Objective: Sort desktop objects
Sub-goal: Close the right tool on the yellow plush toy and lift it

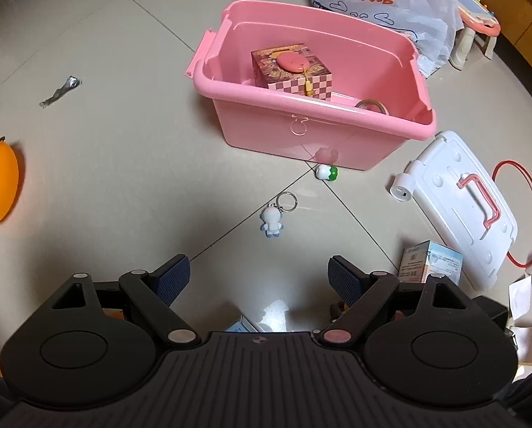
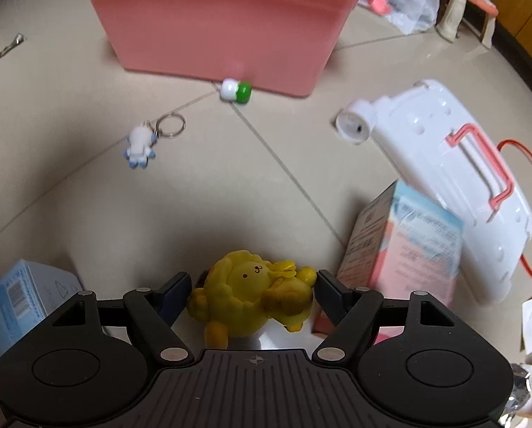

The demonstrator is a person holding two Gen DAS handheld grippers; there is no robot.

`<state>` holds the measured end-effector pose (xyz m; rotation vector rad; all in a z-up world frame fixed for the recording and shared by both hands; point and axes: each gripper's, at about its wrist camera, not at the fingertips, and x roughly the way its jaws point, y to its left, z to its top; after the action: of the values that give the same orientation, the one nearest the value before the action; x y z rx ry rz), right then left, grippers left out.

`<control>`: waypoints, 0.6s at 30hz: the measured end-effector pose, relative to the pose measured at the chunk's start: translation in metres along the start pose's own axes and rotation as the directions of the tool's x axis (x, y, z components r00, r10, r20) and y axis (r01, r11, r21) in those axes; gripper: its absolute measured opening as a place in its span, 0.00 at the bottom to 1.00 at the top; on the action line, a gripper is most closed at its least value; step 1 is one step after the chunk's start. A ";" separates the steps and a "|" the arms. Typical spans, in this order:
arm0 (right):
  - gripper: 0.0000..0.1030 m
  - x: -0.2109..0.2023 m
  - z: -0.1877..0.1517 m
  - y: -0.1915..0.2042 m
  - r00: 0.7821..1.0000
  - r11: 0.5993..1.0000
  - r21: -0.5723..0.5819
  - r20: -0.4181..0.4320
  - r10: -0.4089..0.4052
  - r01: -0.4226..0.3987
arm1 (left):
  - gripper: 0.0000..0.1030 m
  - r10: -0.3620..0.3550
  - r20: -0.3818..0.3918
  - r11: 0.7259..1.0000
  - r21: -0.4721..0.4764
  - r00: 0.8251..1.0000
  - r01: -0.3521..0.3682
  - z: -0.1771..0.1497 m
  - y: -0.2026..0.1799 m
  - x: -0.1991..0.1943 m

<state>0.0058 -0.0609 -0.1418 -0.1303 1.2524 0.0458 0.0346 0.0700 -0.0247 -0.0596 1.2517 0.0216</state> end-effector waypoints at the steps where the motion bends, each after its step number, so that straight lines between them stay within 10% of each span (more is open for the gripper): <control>1: 0.70 -0.003 0.001 -0.002 1.000 1.000 0.003 0.008 -0.001 0.001 | 0.84 0.002 0.004 1.000 0.001 1.000 -0.002 0.000 0.000 -0.001; 18: 0.70 -0.071 0.021 -0.032 0.989 0.999 0.037 0.143 -0.033 0.028 | 0.84 0.054 0.057 0.998 0.005 0.997 -0.055 0.000 0.004 -0.011</control>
<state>0.0073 -0.0869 -0.0660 -0.1139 1.1065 0.0062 0.0310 0.0737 -0.0143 -0.0190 1.1962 0.0658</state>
